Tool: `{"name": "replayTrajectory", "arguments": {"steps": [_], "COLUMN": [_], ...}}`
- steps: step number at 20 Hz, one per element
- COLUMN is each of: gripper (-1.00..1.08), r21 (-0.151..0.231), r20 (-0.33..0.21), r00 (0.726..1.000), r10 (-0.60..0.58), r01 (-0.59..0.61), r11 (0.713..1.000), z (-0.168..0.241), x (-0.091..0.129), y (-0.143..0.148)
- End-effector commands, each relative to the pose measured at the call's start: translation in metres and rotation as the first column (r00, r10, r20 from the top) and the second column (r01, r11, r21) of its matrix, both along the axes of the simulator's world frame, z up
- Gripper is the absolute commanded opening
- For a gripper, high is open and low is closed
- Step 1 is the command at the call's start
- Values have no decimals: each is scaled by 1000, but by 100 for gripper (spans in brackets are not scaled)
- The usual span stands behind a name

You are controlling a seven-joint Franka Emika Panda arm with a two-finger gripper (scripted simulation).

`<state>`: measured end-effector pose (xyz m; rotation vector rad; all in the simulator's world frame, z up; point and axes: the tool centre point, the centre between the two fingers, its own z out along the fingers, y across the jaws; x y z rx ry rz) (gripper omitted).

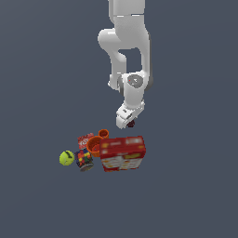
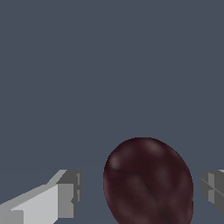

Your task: Pick up a designated object from a clutter of objects.

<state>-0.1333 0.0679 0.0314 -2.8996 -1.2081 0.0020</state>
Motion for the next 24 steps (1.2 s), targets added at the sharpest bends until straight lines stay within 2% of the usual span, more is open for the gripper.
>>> {"name": "replayTrajectory", "arguments": {"steps": [1, 2, 3, 16, 24], "gripper": [100, 100, -100, -100, -100], "r21": [0, 0, 0, -1, -1], "r20": [1, 1, 1, 2, 2], "r00": [1000, 1000, 1000, 1000, 1000], "r10": [0, 0, 0, -1, 0], "r01": [0, 0, 0, 1, 0], "r11": [1000, 1000, 1000, 1000, 1000], "z": [-3, -3, -3, -1, 23], "x": [0, 0, 0, 1, 2], "y": [0, 0, 0, 0, 9]}}
